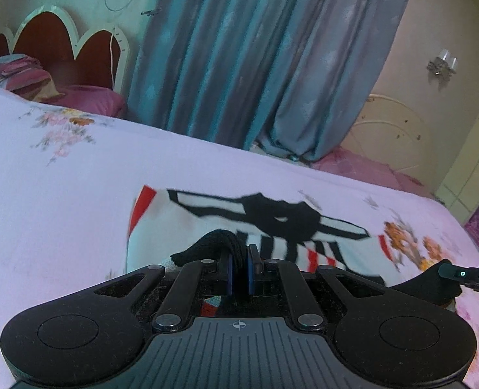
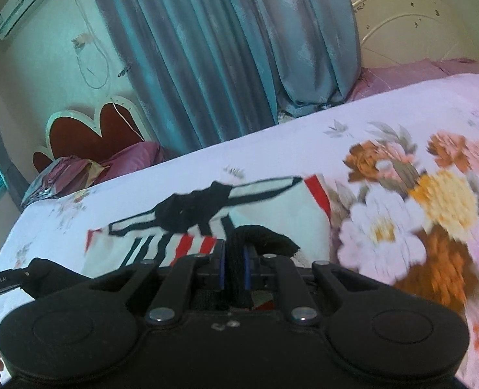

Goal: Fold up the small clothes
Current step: 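Grasp the hem with both grippers and lift it toward the collar, then lay the hem over the collar and open both grippers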

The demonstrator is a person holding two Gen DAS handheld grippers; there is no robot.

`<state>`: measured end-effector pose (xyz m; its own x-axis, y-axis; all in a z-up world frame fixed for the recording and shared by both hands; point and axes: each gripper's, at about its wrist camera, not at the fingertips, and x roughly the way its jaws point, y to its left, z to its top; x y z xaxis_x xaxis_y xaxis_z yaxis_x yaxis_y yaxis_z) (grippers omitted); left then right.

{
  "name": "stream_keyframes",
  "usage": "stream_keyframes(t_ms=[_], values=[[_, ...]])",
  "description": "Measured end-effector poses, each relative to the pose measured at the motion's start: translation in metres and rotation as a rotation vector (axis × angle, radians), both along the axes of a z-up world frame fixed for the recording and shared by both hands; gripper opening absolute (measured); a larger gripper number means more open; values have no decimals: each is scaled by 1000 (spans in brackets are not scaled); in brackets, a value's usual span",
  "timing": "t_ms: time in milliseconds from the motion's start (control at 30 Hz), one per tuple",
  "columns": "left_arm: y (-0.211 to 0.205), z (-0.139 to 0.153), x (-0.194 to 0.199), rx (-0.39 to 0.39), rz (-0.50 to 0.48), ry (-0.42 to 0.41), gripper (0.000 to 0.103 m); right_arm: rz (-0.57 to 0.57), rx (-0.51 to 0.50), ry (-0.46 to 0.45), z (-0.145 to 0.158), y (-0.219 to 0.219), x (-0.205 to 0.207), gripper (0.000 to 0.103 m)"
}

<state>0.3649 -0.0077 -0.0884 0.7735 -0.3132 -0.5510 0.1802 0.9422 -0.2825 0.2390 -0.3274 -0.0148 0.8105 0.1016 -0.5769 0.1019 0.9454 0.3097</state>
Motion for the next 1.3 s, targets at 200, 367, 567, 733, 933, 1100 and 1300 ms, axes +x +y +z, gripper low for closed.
stream_keyframes(t_ms=[200, 367, 567, 733, 933, 1100, 1300], values=[[-13, -15, 56, 34, 39, 29, 7, -16, 14, 53, -18, -16, 54, 10], [-23, -34, 91, 80, 66, 77, 7, -44, 69, 127, -44, -30, 93, 10], [-24, -48, 117, 141, 142, 102, 8, -36, 92, 190, -67, -35, 123, 14], [-13, -52, 124, 101, 124, 135, 22, -23, 113, 195, -73, -40, 130, 24], [1, -46, 118, 102, 135, 76, 81, -28, 75, 115, -63, -48, 129, 62], [-2, -53, 120, 127, 70, 73, 81, 1, 46, 106, -65, -50, 133, 61], [-20, -66, 122, 173, -9, 91, 80, 53, -10, 138, -77, -38, 140, 60]])
